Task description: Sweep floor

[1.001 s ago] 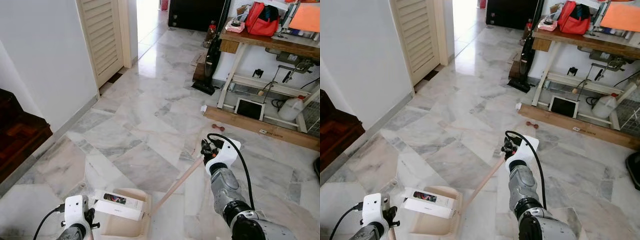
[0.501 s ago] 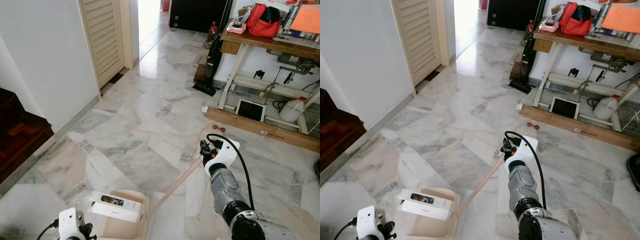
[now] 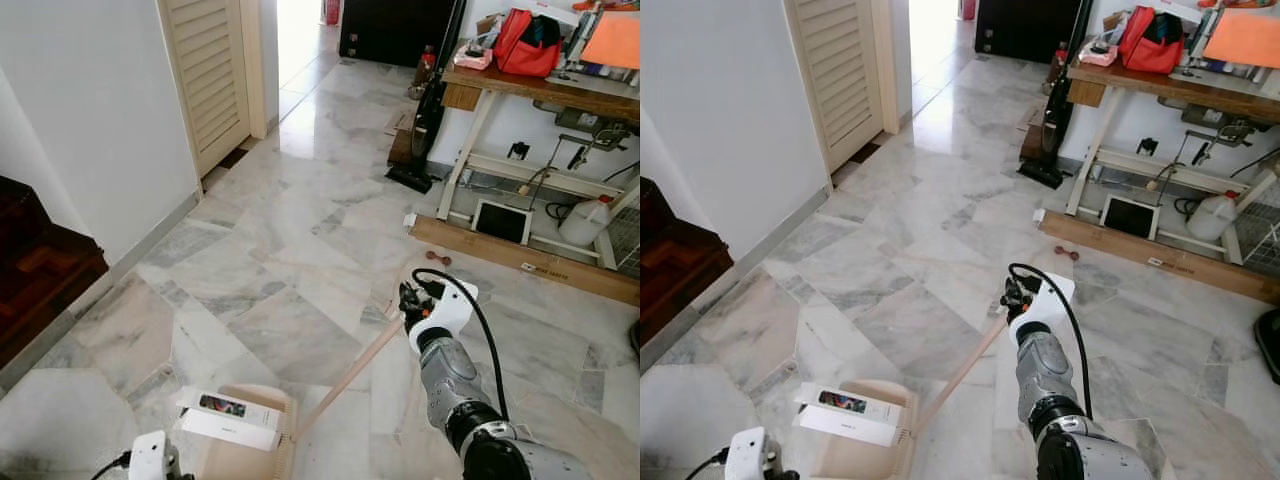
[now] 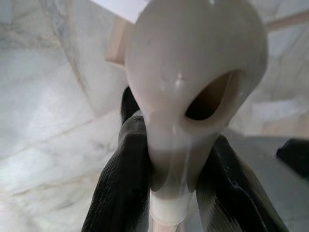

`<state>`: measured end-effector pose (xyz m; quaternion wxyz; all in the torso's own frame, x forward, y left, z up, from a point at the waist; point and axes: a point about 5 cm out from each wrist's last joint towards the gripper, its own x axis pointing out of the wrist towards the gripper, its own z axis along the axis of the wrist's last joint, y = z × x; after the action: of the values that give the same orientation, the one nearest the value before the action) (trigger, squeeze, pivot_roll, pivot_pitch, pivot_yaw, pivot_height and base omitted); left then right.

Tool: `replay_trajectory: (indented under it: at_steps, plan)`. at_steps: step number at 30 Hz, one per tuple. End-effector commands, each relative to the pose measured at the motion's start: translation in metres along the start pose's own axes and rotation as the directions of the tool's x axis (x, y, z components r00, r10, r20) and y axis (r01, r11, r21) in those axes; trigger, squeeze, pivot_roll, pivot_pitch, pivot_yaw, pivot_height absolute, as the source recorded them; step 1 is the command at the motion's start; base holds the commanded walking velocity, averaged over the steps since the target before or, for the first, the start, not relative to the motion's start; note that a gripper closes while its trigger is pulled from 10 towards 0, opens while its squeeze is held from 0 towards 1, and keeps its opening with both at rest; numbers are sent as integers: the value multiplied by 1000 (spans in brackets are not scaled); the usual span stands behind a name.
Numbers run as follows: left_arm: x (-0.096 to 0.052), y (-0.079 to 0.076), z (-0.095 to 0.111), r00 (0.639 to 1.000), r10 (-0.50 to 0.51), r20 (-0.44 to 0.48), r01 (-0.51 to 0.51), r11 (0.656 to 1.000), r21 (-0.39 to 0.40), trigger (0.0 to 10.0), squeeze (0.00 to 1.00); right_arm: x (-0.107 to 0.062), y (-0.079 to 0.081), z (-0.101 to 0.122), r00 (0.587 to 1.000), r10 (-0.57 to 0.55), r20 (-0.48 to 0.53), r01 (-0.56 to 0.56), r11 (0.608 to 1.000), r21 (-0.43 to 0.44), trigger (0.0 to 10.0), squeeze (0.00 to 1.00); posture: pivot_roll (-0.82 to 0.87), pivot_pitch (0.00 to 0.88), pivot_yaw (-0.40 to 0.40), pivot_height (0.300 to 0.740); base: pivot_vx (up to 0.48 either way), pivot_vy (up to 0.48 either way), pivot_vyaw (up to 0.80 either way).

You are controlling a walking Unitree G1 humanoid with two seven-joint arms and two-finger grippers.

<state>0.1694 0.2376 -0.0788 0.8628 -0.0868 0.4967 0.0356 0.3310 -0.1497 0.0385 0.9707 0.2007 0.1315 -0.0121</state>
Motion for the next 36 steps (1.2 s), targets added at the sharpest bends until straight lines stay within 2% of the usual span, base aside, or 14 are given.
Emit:
replay_trajectory:
  at_steps: [1,3,11,12,16,17,25,26,29,30,31,32,34,36]
  plan:
    - [-1,2,-12,997,15,-75,-12,999,43,10000,0,2,0,7,1000,-6,26,5,1000,26,10000,0,149,0,-79,740,0,0,0]
    - [0,1,-12,997,18,-81,-12,997,75,10000,0,2,1,6,1000,-5,22,4,1000,28,10000,0,150,0,-80,740,0,0,0]
    - [0,-1,-14,995,16,-99,-6,996,94,10000,0,2,1,6,1000,-3,16,2,999,33,10000,0,151,0,-83,740,0,0,0]
    - [0,0,-13,994,29,-101,-16,991,135,10000,0,2,1,6,1000,-4,15,3,999,33,10000,0,151,0,-83,740,0,0,0]
    - [0,3,-9,996,57,-75,-43,983,179,10000,0,2,1,6,1000,-6,15,5,999,33,10000,0,153,0,-84,740,0,0,0]
    - [-1,6,-4,995,87,-52,-73,970,231,10000,0,2,1,6,1000,-6,14,6,999,32,10000,0,154,0,-84,740,0,0,0]
    - [-3,12,11,994,109,-17,-99,949,301,10000,0,2,0,6,1000,-8,15,8,999,35,10000,0,153,0,-83,740,0,0,0]
    - [-7,23,20,989,145,-10,-131,924,358,10000,0,2,0,6,1000,-8,13,7,999,35,10000,0,156,0,-84,740,0,0,0]
    - [-12,36,31,977,214,23,-201,874,442,10000,0,2,0,6,1000,-6,12,6,999,36,10000,0,156,0,-84,740,0,0,0]
    - [-15,43,41,962,263,73,-266,844,465,10000,0,2,0,6,1000,-7,12,6,999,37,10000,0,156,0,-84,740,0,0,0]
    - [-15,43,41,962,263,73,-266,844,465,10000,0,2,0,6,1000,-7,12,6,999,37,10000,0,156,0,-84,740,0,0,0]
    - [-19,47,54,944,299,135,-327,819,471,10000,0,2,1,6,1000,-6,12,6,999,39,10000,0,162,0,-84,740,0,0,0]
    - [-20,48,60,937,309,162,-349,810,471,10000,0,3,1,6,1000,-6,12,5,999,39,10000,0,162,0,-84,740,0,0,0]
    - [-24,48,78,912,331,244,-410,774,483,10000,0,3,2,5,1000,-3,10,3,999,40,10000,0,163,0,-84,740,0,0,0]
